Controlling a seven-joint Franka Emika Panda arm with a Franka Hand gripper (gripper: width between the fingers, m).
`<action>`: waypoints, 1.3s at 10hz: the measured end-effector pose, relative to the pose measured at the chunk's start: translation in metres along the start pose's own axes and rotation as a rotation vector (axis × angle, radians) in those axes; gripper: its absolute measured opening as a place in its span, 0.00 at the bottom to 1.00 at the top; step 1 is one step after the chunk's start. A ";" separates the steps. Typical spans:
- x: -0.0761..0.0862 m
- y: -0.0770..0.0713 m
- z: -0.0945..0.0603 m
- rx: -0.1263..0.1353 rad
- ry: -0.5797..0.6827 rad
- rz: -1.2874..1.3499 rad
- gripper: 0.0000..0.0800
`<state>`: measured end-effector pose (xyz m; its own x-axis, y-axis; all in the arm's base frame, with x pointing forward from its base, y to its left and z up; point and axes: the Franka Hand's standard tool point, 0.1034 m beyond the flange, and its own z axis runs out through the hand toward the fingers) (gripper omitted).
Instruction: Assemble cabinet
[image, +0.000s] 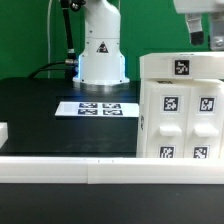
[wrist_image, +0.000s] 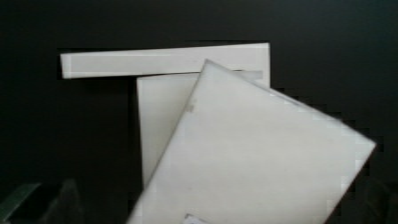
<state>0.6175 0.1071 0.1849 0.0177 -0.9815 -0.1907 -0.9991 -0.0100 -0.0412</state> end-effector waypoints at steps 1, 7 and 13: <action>-0.002 0.001 -0.001 -0.015 0.005 -0.162 1.00; -0.001 0.000 -0.002 -0.024 0.006 -0.836 1.00; 0.000 -0.004 -0.006 -0.057 0.076 -1.745 1.00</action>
Offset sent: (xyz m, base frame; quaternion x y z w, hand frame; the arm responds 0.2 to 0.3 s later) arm 0.0000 0.0000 0.0000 0.0000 0.0000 -0.2667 0.9638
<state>0.6207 0.1059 0.1909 0.9804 0.1806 0.0786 0.1879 -0.9772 -0.0986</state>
